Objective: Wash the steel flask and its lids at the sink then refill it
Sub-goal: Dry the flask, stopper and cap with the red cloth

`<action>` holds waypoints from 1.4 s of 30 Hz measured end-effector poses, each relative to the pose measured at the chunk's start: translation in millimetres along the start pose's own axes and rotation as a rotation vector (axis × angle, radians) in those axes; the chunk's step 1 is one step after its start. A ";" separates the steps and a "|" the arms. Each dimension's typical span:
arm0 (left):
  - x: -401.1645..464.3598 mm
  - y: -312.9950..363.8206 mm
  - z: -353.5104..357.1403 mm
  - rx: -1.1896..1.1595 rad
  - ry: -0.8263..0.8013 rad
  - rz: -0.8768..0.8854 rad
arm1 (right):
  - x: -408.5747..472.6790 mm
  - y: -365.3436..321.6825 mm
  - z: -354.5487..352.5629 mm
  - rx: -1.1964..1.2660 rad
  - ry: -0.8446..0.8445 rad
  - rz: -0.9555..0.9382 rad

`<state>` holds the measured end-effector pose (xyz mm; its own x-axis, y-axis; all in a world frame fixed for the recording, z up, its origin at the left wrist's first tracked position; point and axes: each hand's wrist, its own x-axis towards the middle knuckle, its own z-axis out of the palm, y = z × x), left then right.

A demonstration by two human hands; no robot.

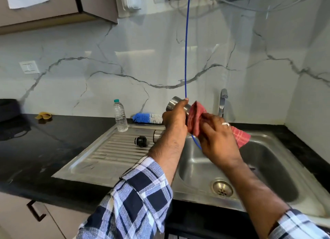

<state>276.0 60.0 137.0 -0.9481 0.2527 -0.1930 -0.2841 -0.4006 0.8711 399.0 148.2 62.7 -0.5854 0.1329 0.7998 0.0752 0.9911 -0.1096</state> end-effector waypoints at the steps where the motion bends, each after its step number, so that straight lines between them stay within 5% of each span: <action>1: -1.6 1.4 -1.9 -0.006 -0.019 -0.026 | -2.8 -1.6 -1.6 -0.084 -0.005 -0.025; 11: -6.8 -5.6 -14.1 0.163 -0.259 0.034 | 28.7 20.9 -14.3 -0.281 -0.198 0.117; 17: 6.7 11.7 -26.7 0.848 -0.213 0.456 | 43.3 48.5 -35.0 0.053 -0.459 0.190; 20: 2.4 18.1 -26.4 0.984 -0.249 0.511 | 47.7 45.3 -33.9 0.118 -0.488 0.168; 25: 11.6 3.7 -20.3 0.802 -0.021 0.192 | 31.4 19.1 -9.1 0.022 -0.291 -0.012; 29: 9.8 -6.9 -26.8 0.511 -0.035 -0.090 | 26.5 16.4 -11.0 0.193 -0.179 -0.049; 37: 2.2 -25.6 -13.8 0.650 -0.151 0.027 | 48.8 18.1 -19.9 -0.337 -0.130 0.118; 42: 0.5 -23.4 -10.7 0.553 -0.178 0.000 | 51.2 15.3 -22.0 -0.214 -0.075 0.092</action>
<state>280.7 60.0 111.7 -0.8960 0.4159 -0.1556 -0.1219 0.1066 0.9868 387.9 170.2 114.9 -0.6261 0.2297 0.7451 0.2954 0.9543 -0.0460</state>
